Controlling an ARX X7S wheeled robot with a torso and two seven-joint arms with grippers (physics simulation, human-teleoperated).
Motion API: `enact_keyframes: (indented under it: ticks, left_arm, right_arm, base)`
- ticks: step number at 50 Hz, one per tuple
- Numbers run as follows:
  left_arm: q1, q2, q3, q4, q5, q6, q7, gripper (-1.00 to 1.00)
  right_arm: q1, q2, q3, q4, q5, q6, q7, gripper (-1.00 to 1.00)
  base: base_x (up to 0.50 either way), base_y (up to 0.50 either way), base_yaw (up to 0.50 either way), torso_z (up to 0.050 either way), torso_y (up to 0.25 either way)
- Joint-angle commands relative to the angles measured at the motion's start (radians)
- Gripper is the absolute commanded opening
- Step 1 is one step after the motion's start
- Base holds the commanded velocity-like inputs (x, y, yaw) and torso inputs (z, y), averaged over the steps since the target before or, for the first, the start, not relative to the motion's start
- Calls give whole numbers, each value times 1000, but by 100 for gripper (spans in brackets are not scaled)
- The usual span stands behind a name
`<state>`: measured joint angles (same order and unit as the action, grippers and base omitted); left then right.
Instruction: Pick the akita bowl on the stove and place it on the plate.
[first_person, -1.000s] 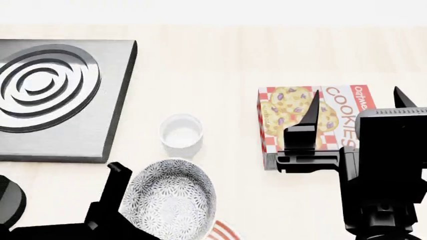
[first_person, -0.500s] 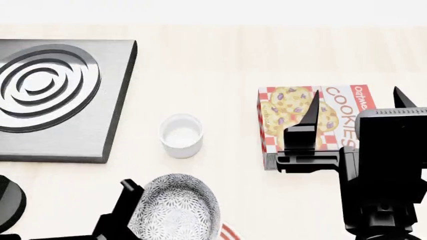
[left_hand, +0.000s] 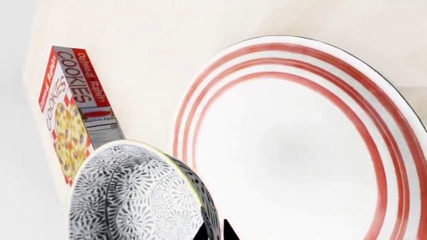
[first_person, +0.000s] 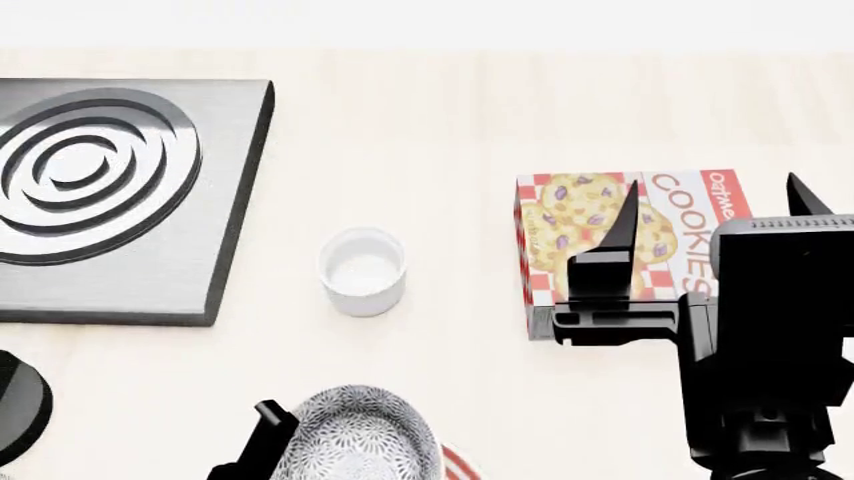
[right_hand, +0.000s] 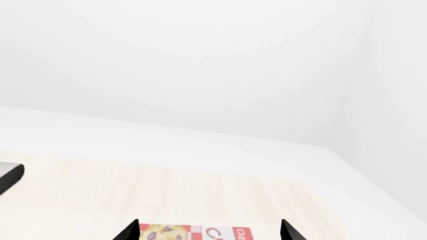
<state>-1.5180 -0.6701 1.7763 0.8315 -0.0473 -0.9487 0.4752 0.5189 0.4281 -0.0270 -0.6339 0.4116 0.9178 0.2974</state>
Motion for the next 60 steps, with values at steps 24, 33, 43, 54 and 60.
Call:
enact_keyframes:
  ticks: [24, 33, 43, 54, 60]
  left_arm:
    - [79, 10, 48, -28, 46, -1, -54, -100]
    - [100, 8, 65, -42, 55, 9, -68, -100]
    - [113, 10, 71, -52, 61, 14, -78, -100]
    - [130, 16, 77, -68, 66, 24, -88, -100]
    - [136, 19, 78, -73, 67, 25, -92, -100]
  right_arm:
    - [-1, 5, -3, 1, 8, -4, 7, 100]
    - [-1, 7, -4, 1, 10, -5, 9, 100]
    - [-1, 8, -3, -2, 15, -1, 13, 100]
    - [1, 10, -3, -3, 19, 2, 16, 100]
    - [1, 11, -4, 0, 19, -3, 16, 100]
  base:
    - [0, 0, 0, 0, 0]
    - [0, 0, 0, 0, 0]
    - [0, 0, 0, 0, 0]
    - [0, 0, 0, 0, 0]
    - [0, 0, 0, 0, 2]
